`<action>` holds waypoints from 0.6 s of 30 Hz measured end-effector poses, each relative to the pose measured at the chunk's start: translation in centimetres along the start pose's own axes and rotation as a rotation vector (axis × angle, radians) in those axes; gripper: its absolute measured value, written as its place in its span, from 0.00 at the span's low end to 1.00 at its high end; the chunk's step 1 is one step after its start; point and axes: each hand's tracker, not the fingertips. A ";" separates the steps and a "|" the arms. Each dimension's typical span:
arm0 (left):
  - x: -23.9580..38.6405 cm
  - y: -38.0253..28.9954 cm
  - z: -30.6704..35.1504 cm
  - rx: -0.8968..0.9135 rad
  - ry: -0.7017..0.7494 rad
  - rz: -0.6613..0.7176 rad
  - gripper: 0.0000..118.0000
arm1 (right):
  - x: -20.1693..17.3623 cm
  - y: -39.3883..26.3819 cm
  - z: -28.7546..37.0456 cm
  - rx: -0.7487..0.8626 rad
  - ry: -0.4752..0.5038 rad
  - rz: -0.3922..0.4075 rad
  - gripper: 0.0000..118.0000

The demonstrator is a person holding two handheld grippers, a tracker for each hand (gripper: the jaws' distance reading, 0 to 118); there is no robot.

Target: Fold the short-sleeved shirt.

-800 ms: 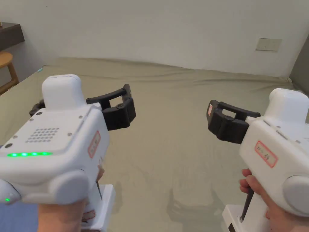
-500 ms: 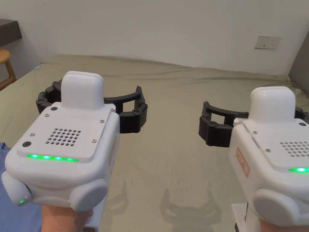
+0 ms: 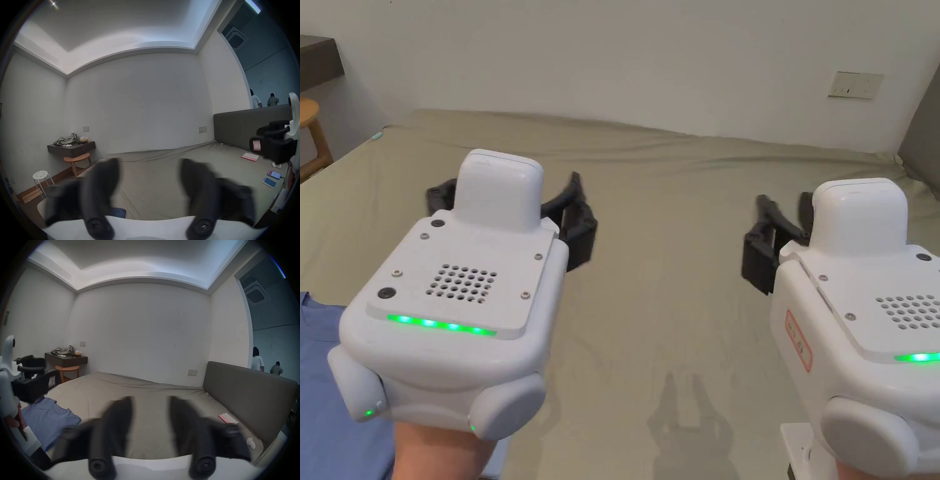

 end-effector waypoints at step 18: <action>-0.3 -0.4 -1.4 -0.046 -0.015 0.024 0.00 | 0.0 -0.4 -0.8 -0.013 0.011 0.009 0.00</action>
